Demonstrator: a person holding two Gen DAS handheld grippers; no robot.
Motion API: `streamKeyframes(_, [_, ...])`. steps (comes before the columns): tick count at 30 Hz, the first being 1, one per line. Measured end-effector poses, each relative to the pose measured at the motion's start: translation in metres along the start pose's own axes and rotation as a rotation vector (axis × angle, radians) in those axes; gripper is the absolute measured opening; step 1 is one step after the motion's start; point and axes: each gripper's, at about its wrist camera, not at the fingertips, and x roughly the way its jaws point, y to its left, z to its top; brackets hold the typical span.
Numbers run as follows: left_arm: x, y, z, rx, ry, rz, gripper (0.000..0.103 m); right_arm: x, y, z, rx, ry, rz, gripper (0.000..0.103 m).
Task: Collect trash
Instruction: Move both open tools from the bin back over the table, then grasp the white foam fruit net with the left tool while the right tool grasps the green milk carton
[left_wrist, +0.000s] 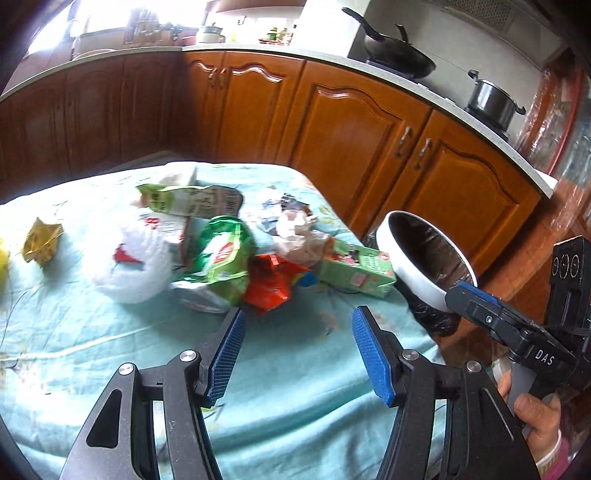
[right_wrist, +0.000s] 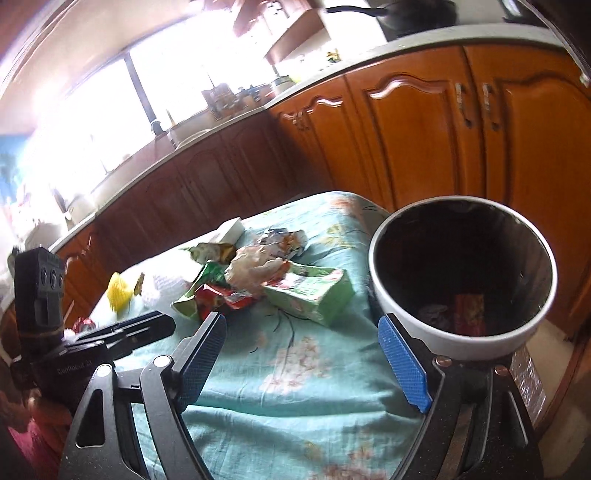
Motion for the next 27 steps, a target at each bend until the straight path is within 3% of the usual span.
streamKeyframes(7, [-0.018,0.034,-0.001,-0.055,-0.004,0.061,0.060,0.026,0.024,0.016,-0.191,0.051,-0.018,0.086])
streamKeyframes(14, [-0.028,0.075,0.015,-0.133,-0.016,0.143,0.060,0.068,0.034,0.032,-0.371,0.165,-0.021,0.086])
streamKeyframes(20, [-0.011,0.102,0.038,-0.165,0.004,0.188,0.060,0.103,0.036,0.038,-0.496,0.266,-0.021,0.086])
streamKeyframes(27, [0.021,0.125,0.045,-0.186,0.064,0.210,0.055,0.132,0.035,0.038,-0.528,0.353,-0.034,0.081])
